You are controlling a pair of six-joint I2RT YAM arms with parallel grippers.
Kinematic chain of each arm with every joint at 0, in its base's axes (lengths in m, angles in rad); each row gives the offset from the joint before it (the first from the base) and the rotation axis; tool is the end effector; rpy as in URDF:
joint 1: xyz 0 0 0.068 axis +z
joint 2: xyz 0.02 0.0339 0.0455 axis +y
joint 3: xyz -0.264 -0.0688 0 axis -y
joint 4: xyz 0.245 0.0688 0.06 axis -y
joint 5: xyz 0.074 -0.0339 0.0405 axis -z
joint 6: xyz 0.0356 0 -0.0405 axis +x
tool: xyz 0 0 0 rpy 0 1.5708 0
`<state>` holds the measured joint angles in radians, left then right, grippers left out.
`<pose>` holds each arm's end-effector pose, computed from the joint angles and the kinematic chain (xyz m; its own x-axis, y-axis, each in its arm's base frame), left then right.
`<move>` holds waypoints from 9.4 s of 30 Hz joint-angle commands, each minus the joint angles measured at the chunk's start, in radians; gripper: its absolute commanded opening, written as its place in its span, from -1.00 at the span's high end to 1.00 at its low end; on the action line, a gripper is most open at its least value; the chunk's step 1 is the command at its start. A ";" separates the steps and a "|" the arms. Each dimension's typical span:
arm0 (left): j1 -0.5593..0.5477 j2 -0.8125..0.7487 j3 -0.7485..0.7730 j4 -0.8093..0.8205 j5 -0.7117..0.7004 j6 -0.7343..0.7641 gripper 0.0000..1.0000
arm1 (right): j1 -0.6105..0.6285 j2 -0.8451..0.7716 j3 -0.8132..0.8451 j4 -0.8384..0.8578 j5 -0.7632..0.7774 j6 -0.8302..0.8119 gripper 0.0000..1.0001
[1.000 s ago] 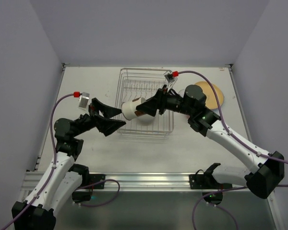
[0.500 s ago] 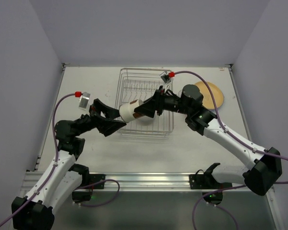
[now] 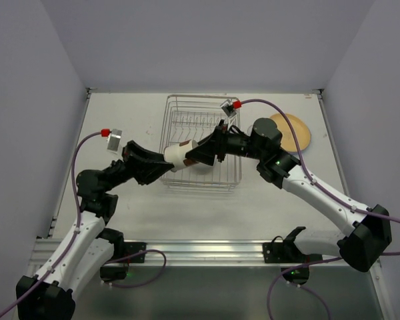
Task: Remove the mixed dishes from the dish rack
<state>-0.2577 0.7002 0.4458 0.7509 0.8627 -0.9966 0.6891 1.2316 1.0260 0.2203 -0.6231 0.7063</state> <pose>0.1437 -0.0658 0.3263 -0.4312 -0.4511 -0.7814 0.8276 0.1472 -0.5417 0.2084 0.1986 0.3727 -0.6188 0.1731 -0.7663 -0.7428 0.1885 0.6424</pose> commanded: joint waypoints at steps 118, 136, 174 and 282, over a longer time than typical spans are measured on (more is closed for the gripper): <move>0.184 1.450 1.444 -1.458 -1.274 0.805 0.76 | 0.000 -0.027 0.149 -0.555 0.230 -0.315 -0.98; 0.184 1.460 1.464 -1.478 -1.240 0.805 0.35 | -0.002 -0.015 0.148 -0.555 0.232 -0.304 -0.98; 0.000 0.582 0.565 -0.774 -0.654 0.440 -1.00 | -0.039 0.342 0.325 -0.660 0.502 -0.265 -0.98; -0.037 0.995 0.519 -0.627 -0.168 0.306 -1.00 | -0.281 0.572 0.129 -0.253 0.056 0.091 -0.91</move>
<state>-0.2905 1.6756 0.9546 0.0971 0.6628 -0.6437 0.4160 1.8126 1.1603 -0.0551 -0.5201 0.7643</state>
